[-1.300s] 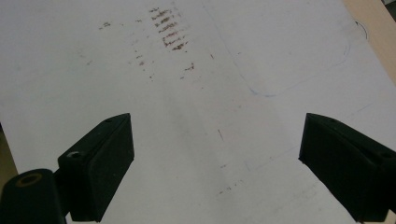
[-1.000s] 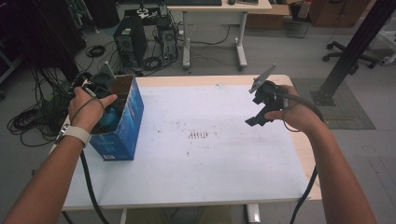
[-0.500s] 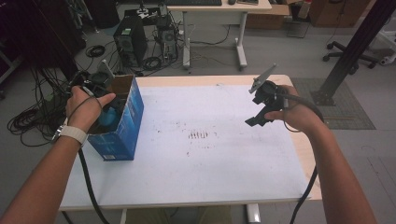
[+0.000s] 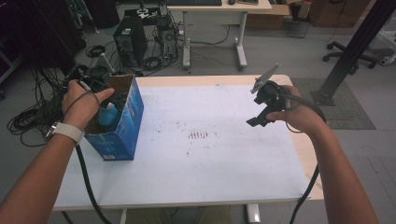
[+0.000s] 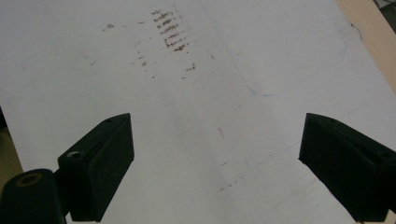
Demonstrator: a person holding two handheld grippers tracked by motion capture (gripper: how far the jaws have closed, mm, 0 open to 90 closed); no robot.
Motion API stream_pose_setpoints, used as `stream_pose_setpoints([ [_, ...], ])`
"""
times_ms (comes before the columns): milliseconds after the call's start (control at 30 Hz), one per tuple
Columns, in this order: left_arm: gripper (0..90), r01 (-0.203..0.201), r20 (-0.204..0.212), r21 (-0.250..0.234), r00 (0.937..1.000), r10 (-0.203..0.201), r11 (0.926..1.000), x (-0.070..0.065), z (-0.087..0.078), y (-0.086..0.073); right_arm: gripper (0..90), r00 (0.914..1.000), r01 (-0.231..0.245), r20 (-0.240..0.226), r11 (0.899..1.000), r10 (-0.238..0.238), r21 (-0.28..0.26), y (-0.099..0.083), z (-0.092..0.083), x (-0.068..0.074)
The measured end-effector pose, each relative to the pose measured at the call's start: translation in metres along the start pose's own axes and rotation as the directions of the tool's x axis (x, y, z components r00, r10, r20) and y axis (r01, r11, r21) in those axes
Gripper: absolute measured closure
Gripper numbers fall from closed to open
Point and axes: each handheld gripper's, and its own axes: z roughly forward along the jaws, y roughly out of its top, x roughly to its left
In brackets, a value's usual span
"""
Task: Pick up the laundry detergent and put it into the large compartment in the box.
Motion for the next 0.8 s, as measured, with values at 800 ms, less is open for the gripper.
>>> stream_pose_setpoints([
  [800,9.8,-0.136,0.023,-0.027,0.9904,0.136,0.9904,-0.027,-0.044,-0.004,10.3,1.0000,-0.001,0.008,1.000,0.001,0.000,-0.001,-0.006,0.004],
])
